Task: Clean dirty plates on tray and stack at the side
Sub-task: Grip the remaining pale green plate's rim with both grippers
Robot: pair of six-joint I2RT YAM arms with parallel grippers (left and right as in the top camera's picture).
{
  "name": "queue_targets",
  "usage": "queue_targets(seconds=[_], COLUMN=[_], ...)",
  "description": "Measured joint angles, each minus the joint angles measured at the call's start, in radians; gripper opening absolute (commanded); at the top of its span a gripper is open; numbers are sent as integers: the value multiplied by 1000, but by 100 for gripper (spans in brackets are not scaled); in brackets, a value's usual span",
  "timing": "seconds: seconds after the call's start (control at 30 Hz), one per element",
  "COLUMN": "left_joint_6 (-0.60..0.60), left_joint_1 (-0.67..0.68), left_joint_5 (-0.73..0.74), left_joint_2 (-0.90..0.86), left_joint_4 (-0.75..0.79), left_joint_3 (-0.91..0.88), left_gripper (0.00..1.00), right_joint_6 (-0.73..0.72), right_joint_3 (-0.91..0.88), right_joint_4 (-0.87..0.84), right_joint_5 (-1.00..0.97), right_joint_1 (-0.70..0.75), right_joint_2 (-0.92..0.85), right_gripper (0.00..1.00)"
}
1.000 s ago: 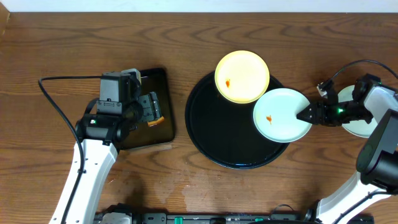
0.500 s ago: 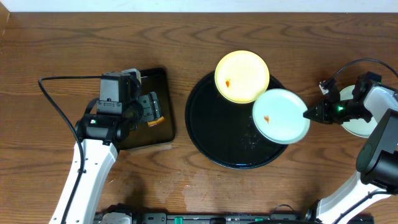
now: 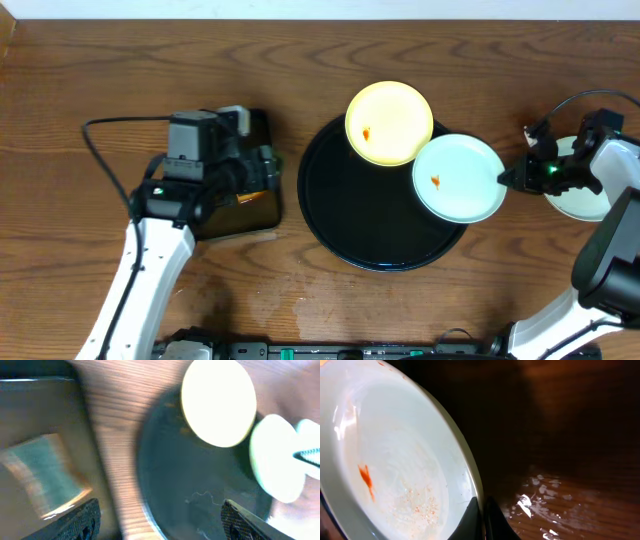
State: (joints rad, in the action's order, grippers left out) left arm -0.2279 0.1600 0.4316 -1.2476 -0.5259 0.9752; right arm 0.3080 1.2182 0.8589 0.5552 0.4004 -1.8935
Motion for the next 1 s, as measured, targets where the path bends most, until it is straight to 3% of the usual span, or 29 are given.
queue_targets(seconds=[0.23,0.43,0.77,0.9,1.0], left_joint_6=[2,-24,-38,-43,-48], left_joint_1=[122,145,150,184,226], left_joint_5=[298,557,655,676,686], left_joint_2=[-151,-217,-217,-217,-217], left_joint_4=[206,402,426,465,485], left_joint_3=[-9,-17,-16,-17,-17], left_gripper=[78,78,76,66,48], right_joint_6=[-17,-65,-123,-136,-141], right_joint_3=[0,0,0,0,0], right_joint_4=[29,31,32,31,26], right_joint_5=[53,58,59,60,69], right_joint_1=[-46,-146,-276,-331,-373], right_joint_2=[142,318,459,469,470], right_gripper=[1,1,1,1,1])
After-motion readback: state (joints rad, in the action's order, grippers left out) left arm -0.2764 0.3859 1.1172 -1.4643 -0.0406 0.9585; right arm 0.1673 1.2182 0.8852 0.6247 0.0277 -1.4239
